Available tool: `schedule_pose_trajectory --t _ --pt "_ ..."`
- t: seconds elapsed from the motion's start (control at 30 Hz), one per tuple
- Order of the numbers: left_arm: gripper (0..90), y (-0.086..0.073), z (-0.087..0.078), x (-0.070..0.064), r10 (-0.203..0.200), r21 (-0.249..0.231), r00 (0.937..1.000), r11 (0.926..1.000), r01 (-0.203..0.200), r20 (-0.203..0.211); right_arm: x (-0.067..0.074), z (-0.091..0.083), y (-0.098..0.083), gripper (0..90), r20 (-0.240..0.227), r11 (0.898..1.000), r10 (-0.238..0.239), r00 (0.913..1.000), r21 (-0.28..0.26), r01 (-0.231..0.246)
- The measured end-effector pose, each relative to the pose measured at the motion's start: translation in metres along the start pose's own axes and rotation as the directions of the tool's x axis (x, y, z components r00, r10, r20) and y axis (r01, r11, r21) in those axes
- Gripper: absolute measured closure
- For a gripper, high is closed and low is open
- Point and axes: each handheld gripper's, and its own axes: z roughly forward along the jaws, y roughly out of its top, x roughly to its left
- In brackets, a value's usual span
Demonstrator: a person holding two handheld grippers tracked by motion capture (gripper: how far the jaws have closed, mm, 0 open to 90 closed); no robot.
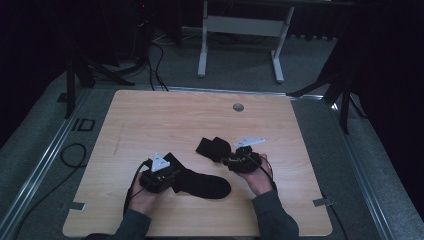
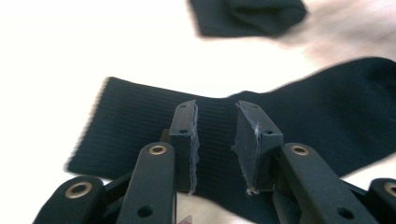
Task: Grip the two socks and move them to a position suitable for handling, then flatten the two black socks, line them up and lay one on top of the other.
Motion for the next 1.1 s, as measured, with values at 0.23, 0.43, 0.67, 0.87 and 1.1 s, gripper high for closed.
schedule_pose_trajectory --t 0.23,0.43,0.67,0.87,1.1 --pt "67.1 -0.002 0.002 0.018 -0.047 -0.009 0.9972 0.9989 0.046 -0.059 -0.008 0.029 0.029 53.8 0.065 0.999 0.002 0.9979 0.046 -0.005" --pt "67.1 -0.003 0.005 0.021 -0.057 0.001 0.9954 0.9983 0.058 -0.076 -0.007 0.047 0.043 50.8 0.096 0.996 -0.037 0.9946 0.086 0.029" --pt "66.8 -0.003 0.006 0.019 -0.056 -0.001 0.9949 0.9984 0.057 -0.083 -0.003 0.064 0.048 45.4 0.083 0.987 -0.068 0.9942 0.148 0.055" --pt "66.9 -0.003 0.007 0.018 -0.063 -0.003 0.9954 0.9980 0.063 -0.072 -0.007 0.082 0.045 59.4 0.102 0.972 -0.039 0.9940 0.235 0.014" --pt "67.1 -0.003 0.007 0.017 -0.058 -0.013 0.9963 0.9983 0.058 -0.064 -0.008 0.072 0.051 89.4 0.091 0.979 -0.023 0.9956 0.204 0.004"
